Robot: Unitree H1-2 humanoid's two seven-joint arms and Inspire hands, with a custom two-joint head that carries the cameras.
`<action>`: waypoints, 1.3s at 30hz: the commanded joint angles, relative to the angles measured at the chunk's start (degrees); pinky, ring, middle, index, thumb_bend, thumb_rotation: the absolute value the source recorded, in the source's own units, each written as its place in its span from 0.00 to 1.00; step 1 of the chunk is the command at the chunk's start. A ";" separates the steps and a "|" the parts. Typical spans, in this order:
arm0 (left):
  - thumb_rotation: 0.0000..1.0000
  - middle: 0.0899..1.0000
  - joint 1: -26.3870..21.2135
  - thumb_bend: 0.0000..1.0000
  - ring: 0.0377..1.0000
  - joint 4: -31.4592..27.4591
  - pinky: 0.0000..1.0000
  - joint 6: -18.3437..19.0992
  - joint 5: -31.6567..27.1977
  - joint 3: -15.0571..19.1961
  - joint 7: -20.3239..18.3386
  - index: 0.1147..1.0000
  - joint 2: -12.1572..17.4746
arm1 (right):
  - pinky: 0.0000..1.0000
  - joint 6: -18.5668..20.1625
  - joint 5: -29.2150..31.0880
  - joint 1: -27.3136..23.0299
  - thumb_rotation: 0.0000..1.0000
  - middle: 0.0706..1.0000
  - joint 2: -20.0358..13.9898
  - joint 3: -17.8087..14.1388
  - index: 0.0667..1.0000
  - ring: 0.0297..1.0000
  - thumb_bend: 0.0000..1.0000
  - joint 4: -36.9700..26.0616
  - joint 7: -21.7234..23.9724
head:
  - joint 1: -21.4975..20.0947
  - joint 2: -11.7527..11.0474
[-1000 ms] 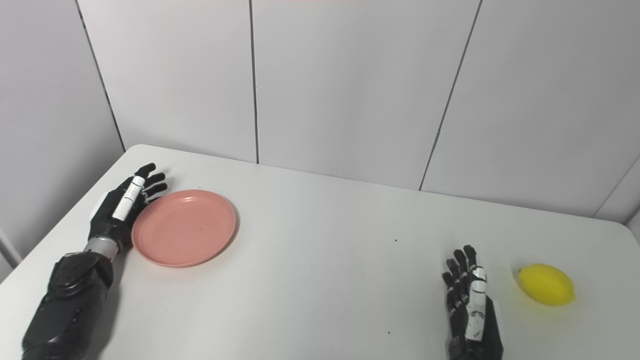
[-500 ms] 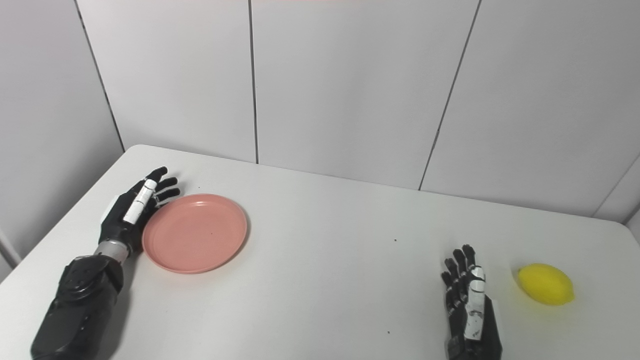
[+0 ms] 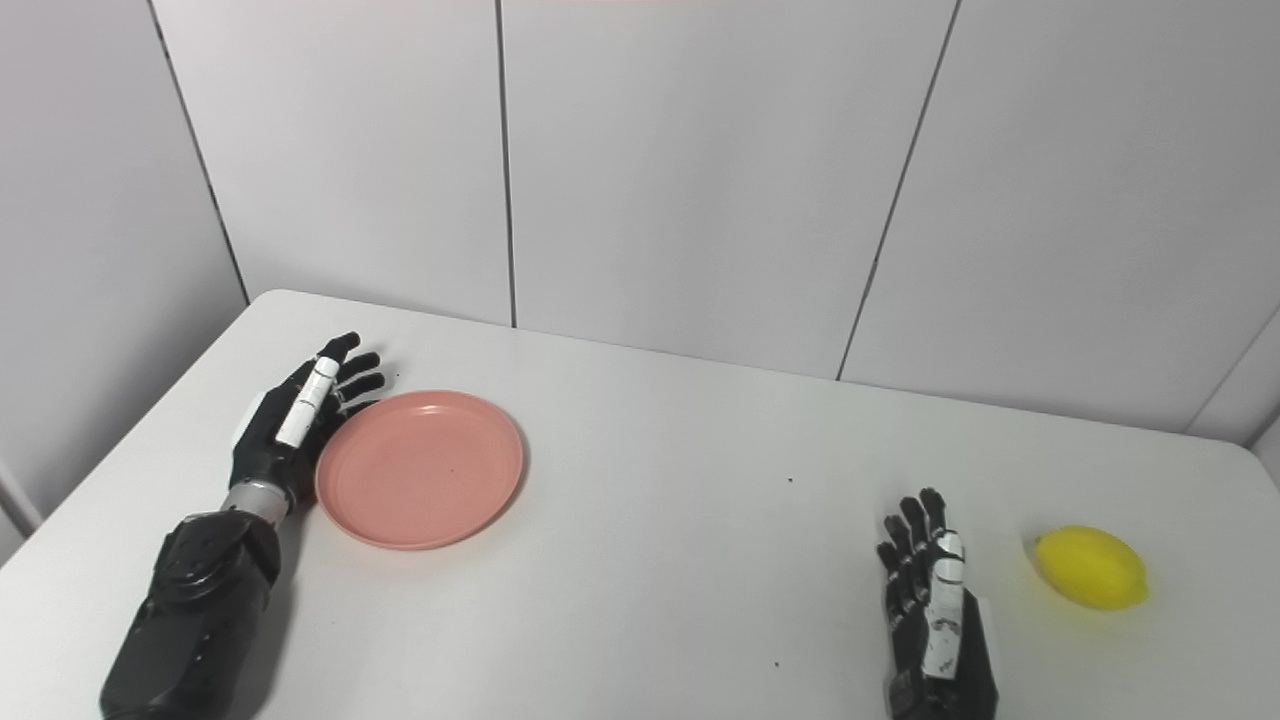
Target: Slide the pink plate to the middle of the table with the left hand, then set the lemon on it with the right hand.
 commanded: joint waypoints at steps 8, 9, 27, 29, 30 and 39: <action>0.68 0.79 -1.09 0.83 0.78 -0.34 0.69 0.83 0.29 -1.90 -1.15 0.78 -0.80 | 1.00 0.39 0.38 4.09 1.00 0.97 2.38 1.11 0.99 0.97 0.66 4.38 0.13 | -0.16 0.21; 0.68 0.79 -1.11 0.84 0.78 -0.28 0.69 0.85 0.37 -2.06 -1.20 0.78 -0.87 | 1.00 0.46 0.53 4.05 1.00 0.97 2.44 1.04 0.99 0.97 0.67 4.39 0.09 | -0.16 0.21; 0.66 0.81 0.68 0.74 0.79 -5.66 0.71 7.50 -0.17 -3.71 -0.46 0.79 -3.91 | 0.98 0.68 -0.18 4.09 1.00 0.97 2.51 1.50 0.97 0.96 0.67 3.55 -0.85 | -0.24 0.58; 0.65 0.81 0.89 0.76 0.79 -6.21 0.72 7.97 0.12 -4.04 -0.23 0.79 -4.36 | 0.98 0.87 -0.19 4.08 1.00 0.96 2.63 1.48 0.97 0.96 0.67 3.43 -1.08 | -0.61 0.61; 0.65 0.81 0.98 0.76 0.79 -6.41 0.72 8.19 0.32 -4.19 -0.13 0.79 -4.56 | 0.98 0.97 -0.19 4.07 1.00 0.96 2.69 1.47 0.97 0.96 0.67 3.38 -1.21 | -0.61 0.61; 0.63 0.81 1.29 0.74 0.81 -6.78 0.75 8.93 1.89 -5.64 0.90 0.78 -7.14 | 0.99 1.43 0.05 4.06 0.98 0.96 3.02 1.76 0.96 0.96 0.68 3.04 -1.67 | -1.04 0.94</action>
